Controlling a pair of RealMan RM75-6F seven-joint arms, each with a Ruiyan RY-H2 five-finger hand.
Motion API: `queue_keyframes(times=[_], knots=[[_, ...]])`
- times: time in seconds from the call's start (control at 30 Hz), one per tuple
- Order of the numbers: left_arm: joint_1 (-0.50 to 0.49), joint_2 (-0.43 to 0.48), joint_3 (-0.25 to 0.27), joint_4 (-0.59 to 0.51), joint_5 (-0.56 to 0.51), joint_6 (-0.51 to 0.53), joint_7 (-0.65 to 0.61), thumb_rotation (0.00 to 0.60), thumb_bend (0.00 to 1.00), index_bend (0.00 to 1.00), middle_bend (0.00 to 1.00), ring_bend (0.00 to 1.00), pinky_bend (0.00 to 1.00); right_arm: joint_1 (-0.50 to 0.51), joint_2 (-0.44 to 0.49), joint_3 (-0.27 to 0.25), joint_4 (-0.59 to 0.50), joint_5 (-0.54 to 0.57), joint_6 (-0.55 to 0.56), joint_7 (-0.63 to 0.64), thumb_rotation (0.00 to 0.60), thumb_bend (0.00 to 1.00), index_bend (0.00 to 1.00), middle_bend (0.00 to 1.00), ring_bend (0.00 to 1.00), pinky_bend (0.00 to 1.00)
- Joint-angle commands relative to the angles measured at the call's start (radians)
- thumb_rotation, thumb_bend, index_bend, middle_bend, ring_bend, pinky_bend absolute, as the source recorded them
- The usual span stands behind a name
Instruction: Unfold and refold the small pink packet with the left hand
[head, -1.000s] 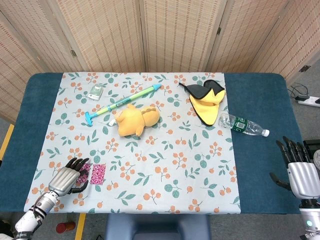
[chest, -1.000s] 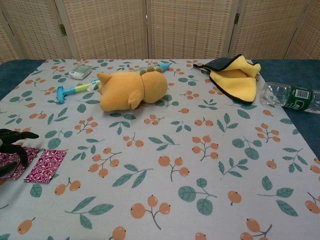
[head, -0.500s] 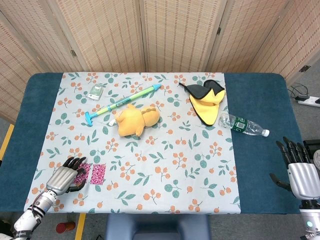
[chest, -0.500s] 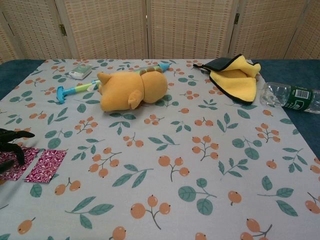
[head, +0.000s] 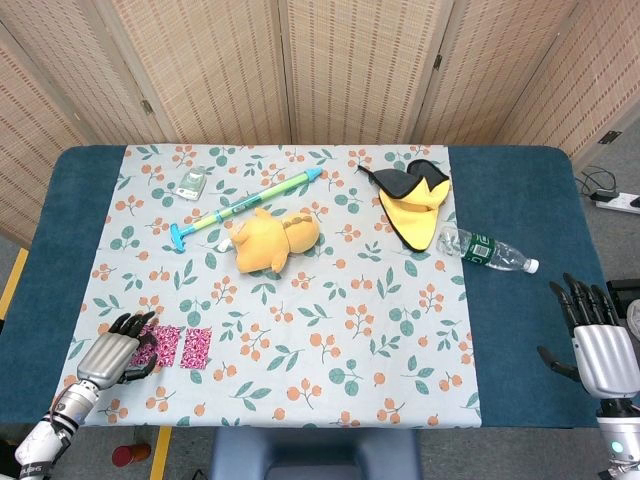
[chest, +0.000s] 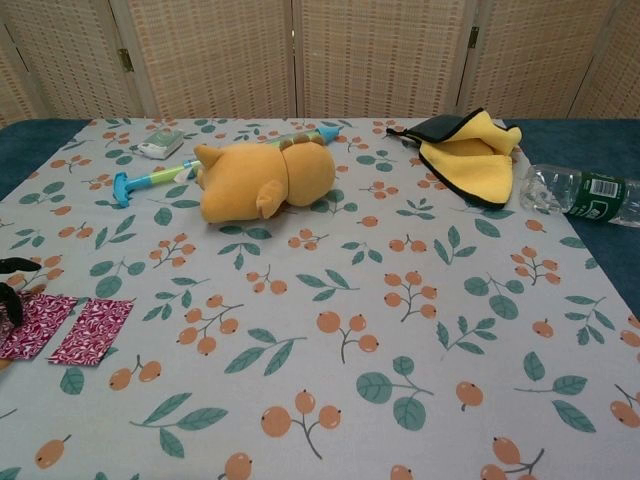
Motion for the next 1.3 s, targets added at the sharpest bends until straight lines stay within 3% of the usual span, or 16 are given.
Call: queue_keyframes(times=[0.03,0.57,1.3], knots=[[0.005,0.005,0.001,0.004,-0.001,0.003,-0.008,0.115,0.53,0.35,0.00,0.00,0.00,0.000,0.000,0.000,-0.002,0.000,0.001,-0.001,0.600,0.25,0.00,0.00,0.00,0.00],[0.022,0.018,0.004,-0.018,0.037,0.047,-0.008,0.114,0.53,0.35,0.00,0.00,0.00,-0.005,-0.004,-0.005,-0.001,-0.008,0.008,-0.002,0.600,0.25,0.00,0.00,0.00,0.00],[0.030,0.016,0.001,-0.007,-0.004,0.004,0.003,0.115,0.53,0.35,0.00,0.00,0.00,-0.008,-0.001,-0.006,0.003,-0.012,0.011,0.009,0.600,0.25,0.00,0.00,0.00,0.00]])
